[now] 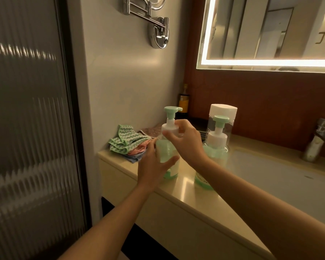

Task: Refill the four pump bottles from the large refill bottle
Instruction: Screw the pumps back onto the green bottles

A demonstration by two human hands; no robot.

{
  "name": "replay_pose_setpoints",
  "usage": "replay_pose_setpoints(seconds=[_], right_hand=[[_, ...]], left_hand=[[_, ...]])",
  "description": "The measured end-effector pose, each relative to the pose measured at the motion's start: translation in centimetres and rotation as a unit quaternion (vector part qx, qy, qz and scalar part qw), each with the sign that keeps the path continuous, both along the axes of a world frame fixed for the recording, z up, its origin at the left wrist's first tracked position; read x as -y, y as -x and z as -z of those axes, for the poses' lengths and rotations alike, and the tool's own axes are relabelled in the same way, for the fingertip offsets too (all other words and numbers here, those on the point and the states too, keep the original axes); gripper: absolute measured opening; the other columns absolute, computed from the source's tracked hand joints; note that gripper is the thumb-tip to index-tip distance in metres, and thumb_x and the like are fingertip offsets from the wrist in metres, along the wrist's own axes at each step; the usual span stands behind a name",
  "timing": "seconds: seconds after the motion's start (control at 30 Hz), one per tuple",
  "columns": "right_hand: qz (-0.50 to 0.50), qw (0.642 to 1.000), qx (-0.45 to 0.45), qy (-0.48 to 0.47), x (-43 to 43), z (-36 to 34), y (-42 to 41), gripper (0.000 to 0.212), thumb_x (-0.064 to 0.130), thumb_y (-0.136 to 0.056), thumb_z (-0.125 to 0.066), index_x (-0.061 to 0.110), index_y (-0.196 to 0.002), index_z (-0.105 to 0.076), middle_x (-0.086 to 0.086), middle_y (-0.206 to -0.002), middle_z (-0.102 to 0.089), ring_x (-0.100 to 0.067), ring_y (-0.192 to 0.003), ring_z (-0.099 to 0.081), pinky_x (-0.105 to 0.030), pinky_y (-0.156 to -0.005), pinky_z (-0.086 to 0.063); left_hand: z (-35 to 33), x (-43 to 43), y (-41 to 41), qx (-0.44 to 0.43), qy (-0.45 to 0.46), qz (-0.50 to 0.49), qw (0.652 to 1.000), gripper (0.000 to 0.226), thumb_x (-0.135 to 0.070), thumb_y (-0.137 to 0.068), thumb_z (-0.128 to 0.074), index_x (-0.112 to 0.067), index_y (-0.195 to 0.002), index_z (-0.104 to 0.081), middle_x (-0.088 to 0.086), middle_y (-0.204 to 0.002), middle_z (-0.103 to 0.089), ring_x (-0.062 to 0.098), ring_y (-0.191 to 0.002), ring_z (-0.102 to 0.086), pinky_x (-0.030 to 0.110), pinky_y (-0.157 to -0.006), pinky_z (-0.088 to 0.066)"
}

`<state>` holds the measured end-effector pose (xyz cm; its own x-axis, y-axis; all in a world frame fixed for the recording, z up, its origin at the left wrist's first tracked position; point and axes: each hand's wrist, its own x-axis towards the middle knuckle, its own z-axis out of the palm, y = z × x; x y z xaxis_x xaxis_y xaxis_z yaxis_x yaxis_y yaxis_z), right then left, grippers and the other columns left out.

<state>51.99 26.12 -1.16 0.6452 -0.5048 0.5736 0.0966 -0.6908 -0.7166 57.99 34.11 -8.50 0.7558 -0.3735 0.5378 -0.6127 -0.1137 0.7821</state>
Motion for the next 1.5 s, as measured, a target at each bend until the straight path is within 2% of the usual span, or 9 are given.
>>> replay_pose_setpoints(seconds=[0.1, 0.2, 0.37, 0.5, 0.8, 0.97, 1.1, 1.33, 1.5], right_hand=[[-0.056, 0.995, -0.032, -0.072, -0.1, -0.6, -0.6, 0.062, 0.033, -0.087, -0.06, 0.018, -0.14, -0.033, -0.004, -0.136, -0.047, -0.022, -0.12, -0.05, -0.038, -0.098, -0.045], [-0.054, 0.997, -0.038, -0.038, -0.4, 0.1, -0.4, 0.047, 0.028, -0.092, -0.052, 0.016, -0.136, -0.04, -0.003, -0.129, -0.053, -0.017, -0.115, -0.051, -0.028, -0.091, -0.044], [0.001, 1.0, 0.013, -0.009, -0.3, 1.0, 0.0, 0.039, 0.029, -0.094, -0.048, 0.018, -0.132, -0.045, -0.001, -0.13, -0.051, -0.018, -0.117, -0.051, -0.033, -0.094, -0.047], [-0.072, 0.996, -0.024, -0.04, -0.6, 0.0, -0.4, 0.057, 0.025, -0.092, -0.053, 0.02, -0.142, -0.026, 0.0, -0.145, -0.027, -0.02, -0.126, -0.038, -0.036, -0.102, -0.039], [-0.017, 0.999, -0.029, 0.029, -0.6, 0.8, 0.6, 0.049, 0.036, -0.095, -0.046, 0.019, -0.14, -0.036, -0.001, -0.134, -0.05, -0.016, -0.119, -0.049, -0.026, -0.09, -0.041], [-0.007, 0.998, -0.059, 0.021, -0.5, -0.3, 0.2, 0.072, 0.045, -0.091, -0.049, 0.013, -0.147, -0.017, -0.005, -0.152, -0.028, -0.021, -0.135, -0.033, -0.036, -0.104, -0.036], [-0.03, 0.998, -0.047, 0.027, -0.6, 0.4, 0.4, 0.053, 0.036, -0.093, -0.05, 0.015, -0.139, -0.034, -0.005, -0.131, -0.052, -0.012, -0.107, -0.051, -0.024, -0.084, -0.044], [0.115, 0.984, -0.003, 0.138, -0.8, 0.6, 0.9, 0.04, 0.045, -0.095, -0.039, 0.014, -0.119, -0.046, -0.004, -0.117, -0.059, -0.015, -0.095, -0.057, -0.026, -0.074, -0.047], [0.0, 0.997, -0.077, 0.019, -0.2, -0.8, -0.6, 0.054, 0.042, -0.097, -0.035, 0.013, -0.142, -0.028, -0.008, -0.143, -0.041, -0.024, -0.127, -0.044, -0.034, -0.096, -0.039]], left_hand=[[0.0, 0.0, 0.0, 0.001, 0.0, 0.0, 1.0, 0.08, -0.046, -0.069, -0.075, -0.021, -0.135, -0.036, -0.004, -0.127, -0.054, 0.011, -0.114, -0.05, 0.022, -0.086, -0.041], [0.1, 0.0, 0.0, 0.01, 0.005, -0.004, 1.0, 0.079, -0.043, -0.069, -0.076, -0.017, -0.133, -0.039, -0.002, -0.124, -0.055, 0.008, -0.109, -0.051, 0.022, -0.083, -0.042], [0.1, 0.1, -0.1, 0.024, 0.004, -0.013, 1.0, 0.079, -0.044, -0.068, -0.076, -0.016, -0.132, -0.04, -0.001, -0.121, -0.057, 0.011, -0.105, -0.054, 0.026, -0.081, -0.047], [0.2, 0.1, -0.1, 0.016, 0.008, -0.01, 1.0, 0.079, -0.044, -0.068, -0.076, -0.019, -0.132, -0.039, -0.004, -0.12, -0.056, 0.008, -0.105, -0.052, 0.03, -0.086, -0.048], [0.3, 0.2, -0.4, 0.03, 0.007, -0.02, 0.999, 0.074, -0.046, -0.066, -0.077, -0.018, -0.126, -0.044, -0.003, -0.112, -0.061, 0.014, -0.099, -0.059, 0.032, -0.078, -0.051], [0.2, 0.2, -0.2, 0.023, 0.001, -0.015, 1.0, 0.078, -0.046, -0.066, -0.077, -0.019, -0.129, -0.04, -0.004, -0.119, -0.057, 0.011, -0.106, -0.055, 0.031, -0.084, -0.049], [0.3, 0.2, -0.4, 0.023, 0.0, -0.021, 1.0, 0.079, -0.044, -0.065, -0.078, -0.017, -0.13, -0.042, -0.001, -0.118, -0.059, 0.015, -0.106, -0.057, 0.031, -0.082, -0.05], [0.2, 0.2, -0.1, 0.022, 0.004, -0.017, 1.0, 0.077, -0.046, -0.066, -0.077, -0.018, -0.129, -0.043, -0.002, -0.117, -0.059, 0.015, -0.104, -0.056, 0.029, -0.081, -0.047], [0.1, 0.1, -0.1, 0.017, -0.005, -0.026, 1.0, 0.079, -0.049, -0.067, -0.075, -0.019, -0.131, -0.041, -0.003, -0.12, -0.056, 0.015, -0.108, -0.055, 0.031, -0.085, -0.048]])
